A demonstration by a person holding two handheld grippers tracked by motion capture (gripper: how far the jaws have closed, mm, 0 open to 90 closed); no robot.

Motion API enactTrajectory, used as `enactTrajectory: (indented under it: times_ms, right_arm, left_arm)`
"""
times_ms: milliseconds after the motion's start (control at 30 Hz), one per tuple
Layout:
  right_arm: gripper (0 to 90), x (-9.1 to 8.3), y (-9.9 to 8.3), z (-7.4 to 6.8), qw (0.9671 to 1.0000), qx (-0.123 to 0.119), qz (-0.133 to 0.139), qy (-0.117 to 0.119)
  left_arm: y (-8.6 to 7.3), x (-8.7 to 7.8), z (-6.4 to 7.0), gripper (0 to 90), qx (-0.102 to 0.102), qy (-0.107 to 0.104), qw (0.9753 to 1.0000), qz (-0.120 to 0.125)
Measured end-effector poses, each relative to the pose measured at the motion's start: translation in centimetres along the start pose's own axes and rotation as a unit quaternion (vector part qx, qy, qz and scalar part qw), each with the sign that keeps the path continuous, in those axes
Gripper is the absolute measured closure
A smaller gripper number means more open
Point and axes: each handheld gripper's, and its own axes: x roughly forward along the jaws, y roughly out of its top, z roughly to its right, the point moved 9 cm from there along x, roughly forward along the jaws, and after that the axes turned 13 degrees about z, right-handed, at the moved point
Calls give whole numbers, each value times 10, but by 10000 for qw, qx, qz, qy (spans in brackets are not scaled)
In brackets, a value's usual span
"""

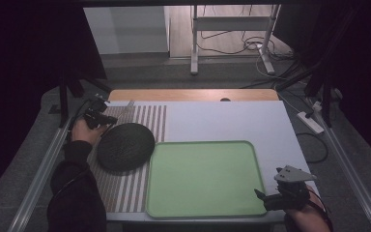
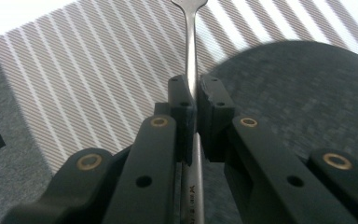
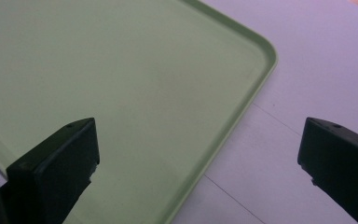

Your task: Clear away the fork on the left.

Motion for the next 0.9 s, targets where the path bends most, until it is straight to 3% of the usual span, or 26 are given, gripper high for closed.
enactTrajectory:
  times_ms: [333,667,900]
  right_arm:
    - [0,0,0,0,10000,-20,16,-1]
    - [0,0,1,-1,10000,-54,28,14]
    - [0,0,1,-2,10000,-75,15,19]
  left_arm:
    - [-13,-16,51,836,42,-286,9996,50]
    - [-36,-25,105,836,136,-585,9982,-39]
    - [-50,-34,136,835,70,-742,9972,-2]
